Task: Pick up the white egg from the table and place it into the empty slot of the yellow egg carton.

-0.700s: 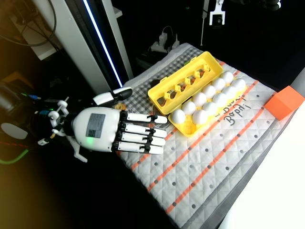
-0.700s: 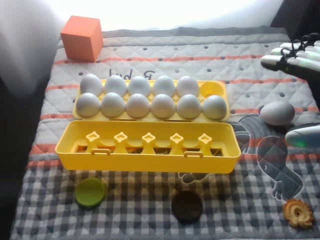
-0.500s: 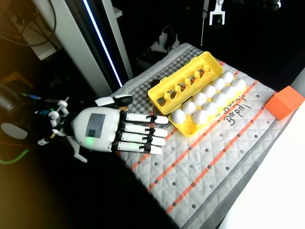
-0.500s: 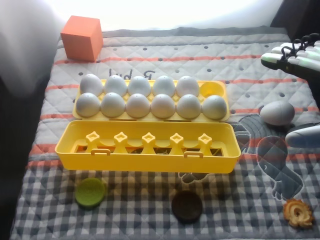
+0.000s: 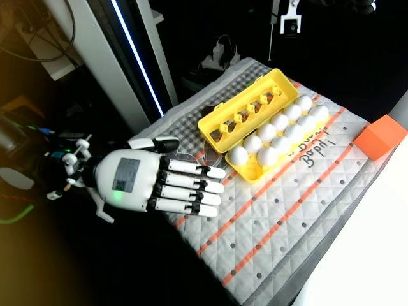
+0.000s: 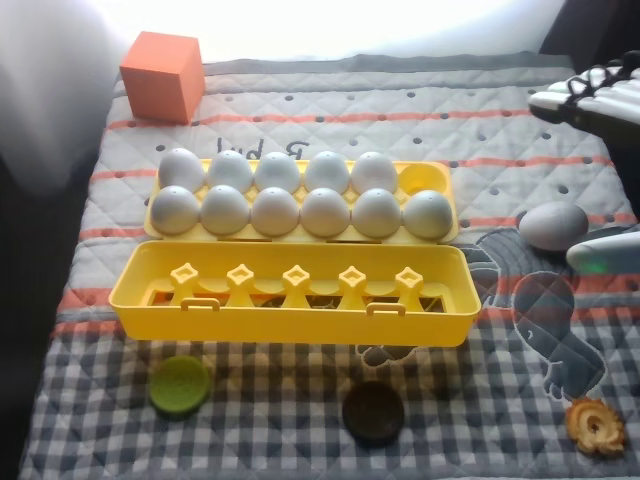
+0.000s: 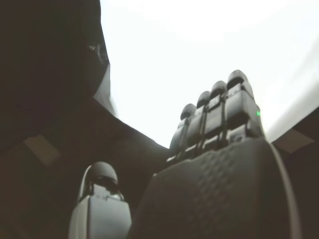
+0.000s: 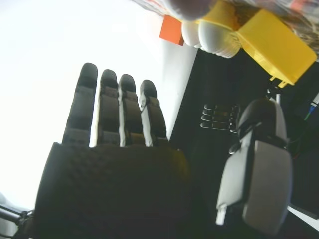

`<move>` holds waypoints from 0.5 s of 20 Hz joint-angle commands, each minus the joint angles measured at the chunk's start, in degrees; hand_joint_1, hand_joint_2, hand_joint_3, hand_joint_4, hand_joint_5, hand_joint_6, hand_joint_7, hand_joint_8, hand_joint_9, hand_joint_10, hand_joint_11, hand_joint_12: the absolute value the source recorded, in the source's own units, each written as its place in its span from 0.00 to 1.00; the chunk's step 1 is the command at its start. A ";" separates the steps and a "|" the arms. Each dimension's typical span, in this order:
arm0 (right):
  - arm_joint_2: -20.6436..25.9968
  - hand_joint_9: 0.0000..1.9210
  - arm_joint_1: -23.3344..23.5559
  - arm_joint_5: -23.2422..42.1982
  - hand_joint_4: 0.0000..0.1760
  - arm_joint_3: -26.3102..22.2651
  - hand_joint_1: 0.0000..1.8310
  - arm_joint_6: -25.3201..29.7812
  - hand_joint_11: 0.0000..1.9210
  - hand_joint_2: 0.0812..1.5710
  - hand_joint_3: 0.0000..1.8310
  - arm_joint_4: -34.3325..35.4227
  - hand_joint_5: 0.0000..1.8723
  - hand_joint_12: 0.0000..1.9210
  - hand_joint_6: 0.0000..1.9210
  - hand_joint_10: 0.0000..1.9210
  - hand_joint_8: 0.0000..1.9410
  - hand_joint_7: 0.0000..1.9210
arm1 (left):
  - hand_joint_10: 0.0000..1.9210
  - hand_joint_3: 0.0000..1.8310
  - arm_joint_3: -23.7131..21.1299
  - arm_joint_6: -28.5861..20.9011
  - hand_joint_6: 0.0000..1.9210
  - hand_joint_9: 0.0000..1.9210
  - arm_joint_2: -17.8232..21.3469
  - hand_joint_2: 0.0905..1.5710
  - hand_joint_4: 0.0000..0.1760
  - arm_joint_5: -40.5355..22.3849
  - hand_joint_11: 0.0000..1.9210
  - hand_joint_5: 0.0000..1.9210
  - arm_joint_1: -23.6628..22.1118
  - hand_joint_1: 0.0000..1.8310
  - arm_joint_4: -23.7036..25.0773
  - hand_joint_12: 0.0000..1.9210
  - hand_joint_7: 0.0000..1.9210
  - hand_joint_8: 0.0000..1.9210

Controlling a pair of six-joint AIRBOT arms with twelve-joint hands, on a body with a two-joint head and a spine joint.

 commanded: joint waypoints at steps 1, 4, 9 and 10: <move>-0.48 0.11 1.22 4.86 0.39 0.53 0.24 0.32 0.08 0.53 0.00 1.07 0.11 0.09 0.00 0.00 0.00 0.11 | 0.00 0.00 0.34 -0.32 0.00 0.00 0.13 0.56 0.18 -7.05 0.00 0.00 -0.78 0.00 0.15 0.00 0.00 0.00; -2.16 0.12 3.50 2.24 0.41 1.89 0.29 0.32 0.08 0.53 0.00 -0.61 0.11 0.09 0.00 0.00 0.00 0.12 | 0.00 0.00 0.40 -0.32 0.00 0.00 -0.02 0.55 0.22 -7.18 0.00 0.00 -0.77 0.00 0.15 0.00 0.00 0.00; -4.47 0.14 4.57 -0.12 0.15 3.84 0.36 0.32 0.10 0.55 0.00 -1.28 0.15 0.11 0.00 0.00 0.00 0.16 | 0.00 0.00 0.35 -0.32 0.00 0.00 0.02 0.55 0.21 -6.94 0.00 0.00 -0.74 0.00 0.19 0.00 0.00 0.00; -4.54 0.14 4.57 -0.40 0.13 3.95 0.38 0.33 0.10 0.54 0.00 -1.28 0.16 0.11 0.00 0.00 0.00 0.17 | 0.00 0.00 0.34 -0.32 0.00 0.00 0.02 0.55 0.20 -6.94 0.00 0.00 -0.74 0.00 0.19 0.00 0.00 0.00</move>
